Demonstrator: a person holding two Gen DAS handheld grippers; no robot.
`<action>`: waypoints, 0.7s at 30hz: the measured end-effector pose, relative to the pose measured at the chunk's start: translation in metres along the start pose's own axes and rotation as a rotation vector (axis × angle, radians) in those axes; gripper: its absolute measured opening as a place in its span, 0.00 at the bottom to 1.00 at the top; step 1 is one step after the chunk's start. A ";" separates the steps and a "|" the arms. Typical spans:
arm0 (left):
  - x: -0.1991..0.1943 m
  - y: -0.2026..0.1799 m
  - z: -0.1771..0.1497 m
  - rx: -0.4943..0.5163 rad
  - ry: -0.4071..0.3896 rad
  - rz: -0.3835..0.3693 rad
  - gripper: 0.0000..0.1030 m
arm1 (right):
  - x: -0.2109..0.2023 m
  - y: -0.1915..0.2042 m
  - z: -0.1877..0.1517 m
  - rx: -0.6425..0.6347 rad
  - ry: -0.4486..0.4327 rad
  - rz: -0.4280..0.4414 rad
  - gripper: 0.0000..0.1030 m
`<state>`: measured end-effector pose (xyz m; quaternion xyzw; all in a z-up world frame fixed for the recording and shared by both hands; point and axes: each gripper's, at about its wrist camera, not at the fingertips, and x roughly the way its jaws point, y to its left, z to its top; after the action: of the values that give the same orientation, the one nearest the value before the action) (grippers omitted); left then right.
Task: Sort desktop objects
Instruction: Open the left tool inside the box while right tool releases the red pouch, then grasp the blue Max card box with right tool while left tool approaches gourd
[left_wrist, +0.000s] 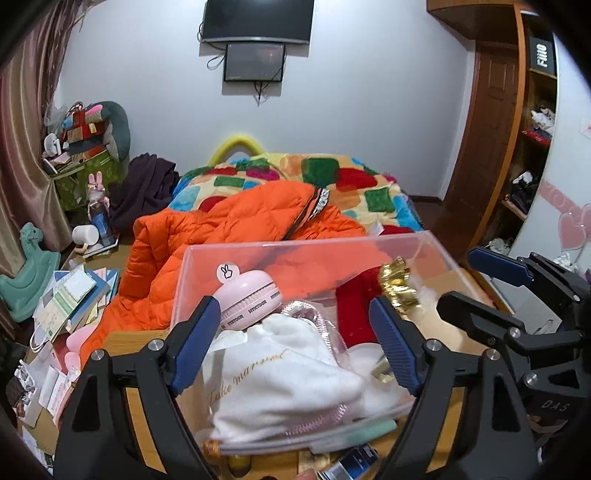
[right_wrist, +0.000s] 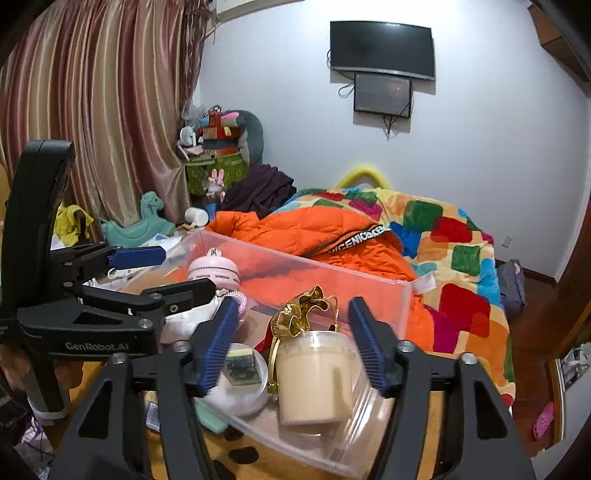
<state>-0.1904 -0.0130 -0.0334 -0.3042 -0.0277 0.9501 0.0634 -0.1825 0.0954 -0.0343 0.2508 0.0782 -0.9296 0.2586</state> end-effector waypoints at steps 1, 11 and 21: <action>-0.004 0.000 0.000 -0.001 -0.008 -0.002 0.83 | -0.005 0.001 0.000 0.006 -0.013 -0.003 0.63; -0.048 0.015 -0.006 -0.022 -0.084 -0.001 0.89 | -0.037 0.010 -0.011 0.053 -0.043 -0.014 0.64; -0.063 0.043 -0.044 -0.032 -0.049 0.051 0.89 | -0.042 0.034 -0.041 0.097 0.015 0.020 0.64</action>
<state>-0.1181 -0.0633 -0.0370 -0.2823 -0.0365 0.9581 0.0335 -0.1161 0.0958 -0.0488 0.2708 0.0325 -0.9277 0.2550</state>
